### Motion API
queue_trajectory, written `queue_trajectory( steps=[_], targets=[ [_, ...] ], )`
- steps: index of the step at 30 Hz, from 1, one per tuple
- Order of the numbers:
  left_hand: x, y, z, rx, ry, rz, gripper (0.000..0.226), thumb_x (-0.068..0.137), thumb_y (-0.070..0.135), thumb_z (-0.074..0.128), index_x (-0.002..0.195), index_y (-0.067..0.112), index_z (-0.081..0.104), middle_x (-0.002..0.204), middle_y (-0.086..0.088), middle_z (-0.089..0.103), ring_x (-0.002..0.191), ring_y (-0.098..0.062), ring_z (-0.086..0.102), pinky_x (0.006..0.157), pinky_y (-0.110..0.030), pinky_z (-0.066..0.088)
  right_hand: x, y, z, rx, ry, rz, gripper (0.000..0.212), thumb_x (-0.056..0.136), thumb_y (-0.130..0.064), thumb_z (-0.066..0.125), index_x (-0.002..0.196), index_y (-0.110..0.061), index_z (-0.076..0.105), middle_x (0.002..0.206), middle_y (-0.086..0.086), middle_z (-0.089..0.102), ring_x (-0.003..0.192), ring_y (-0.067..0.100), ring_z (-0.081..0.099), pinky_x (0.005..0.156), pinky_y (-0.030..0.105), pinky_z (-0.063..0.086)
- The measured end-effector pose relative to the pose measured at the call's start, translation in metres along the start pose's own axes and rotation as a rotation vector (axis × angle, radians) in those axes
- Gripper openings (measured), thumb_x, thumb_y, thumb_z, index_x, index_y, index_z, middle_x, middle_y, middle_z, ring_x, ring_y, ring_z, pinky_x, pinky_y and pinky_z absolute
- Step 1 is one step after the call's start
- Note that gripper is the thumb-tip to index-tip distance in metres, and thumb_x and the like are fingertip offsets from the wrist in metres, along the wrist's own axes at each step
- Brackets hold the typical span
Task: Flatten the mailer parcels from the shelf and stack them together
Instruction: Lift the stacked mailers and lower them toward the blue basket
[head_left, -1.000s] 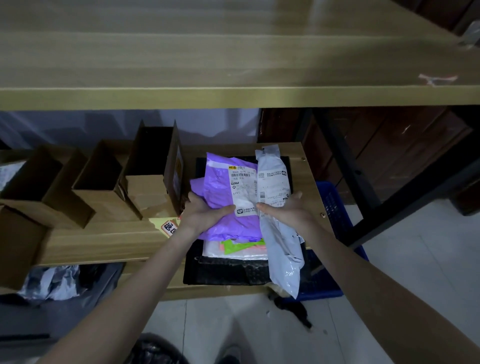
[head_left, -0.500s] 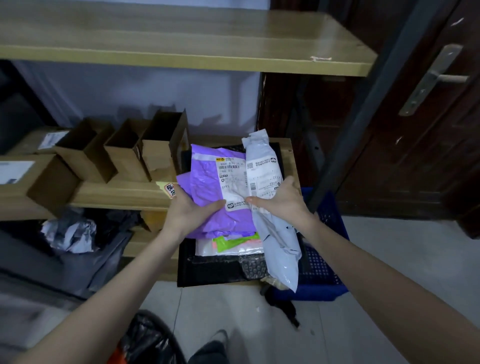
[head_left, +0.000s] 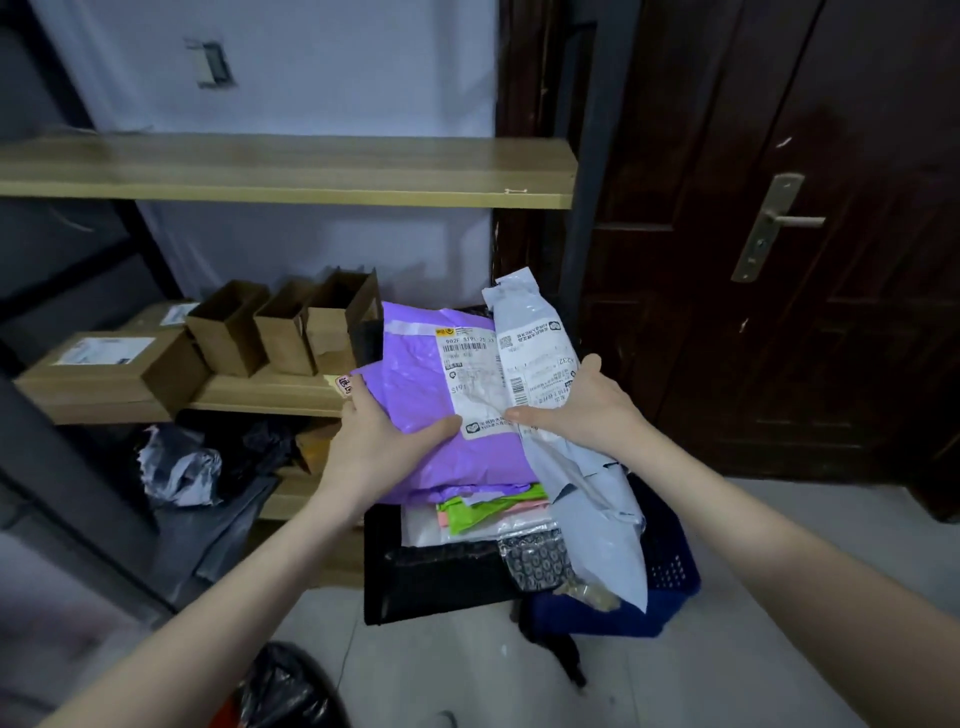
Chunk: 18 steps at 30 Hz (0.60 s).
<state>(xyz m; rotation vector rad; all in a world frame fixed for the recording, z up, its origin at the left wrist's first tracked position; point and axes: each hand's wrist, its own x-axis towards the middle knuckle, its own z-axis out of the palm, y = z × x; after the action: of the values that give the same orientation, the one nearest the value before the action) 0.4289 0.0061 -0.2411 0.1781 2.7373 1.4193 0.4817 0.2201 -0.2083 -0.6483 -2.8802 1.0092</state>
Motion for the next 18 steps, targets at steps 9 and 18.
queue_trajectory(
  steps=[9,18],
  targets=[
    [-0.066,0.017,-0.002,0.054,-0.061,0.041,0.128,0.04,0.08,0.065,0.143,0.019,0.02,0.14,0.0,0.042,0.123,-0.026,0.05,0.098,-0.047,0.045,-0.06,0.014,-0.034,-0.013,-0.084,-0.059,0.093,0.062,-0.058,0.076,0.123,-0.007,0.029,0.121,0.007,0.049,0.111,0.025,0.052,0.083,0.036,0.048],
    [-0.102,0.057,-0.002,-0.034,-0.015,0.309,0.091,0.05,0.066,0.071,0.127,0.037,0.031,0.128,0.011,0.046,0.116,-0.016,0.053,0.09,-0.045,0.048,-0.119,0.033,-0.064,0.056,0.198,-0.094,0.077,0.059,-0.063,0.074,0.1,-0.015,0.029,0.089,-0.007,0.048,0.086,0.019,0.053,0.058,0.03,0.043]
  ],
)
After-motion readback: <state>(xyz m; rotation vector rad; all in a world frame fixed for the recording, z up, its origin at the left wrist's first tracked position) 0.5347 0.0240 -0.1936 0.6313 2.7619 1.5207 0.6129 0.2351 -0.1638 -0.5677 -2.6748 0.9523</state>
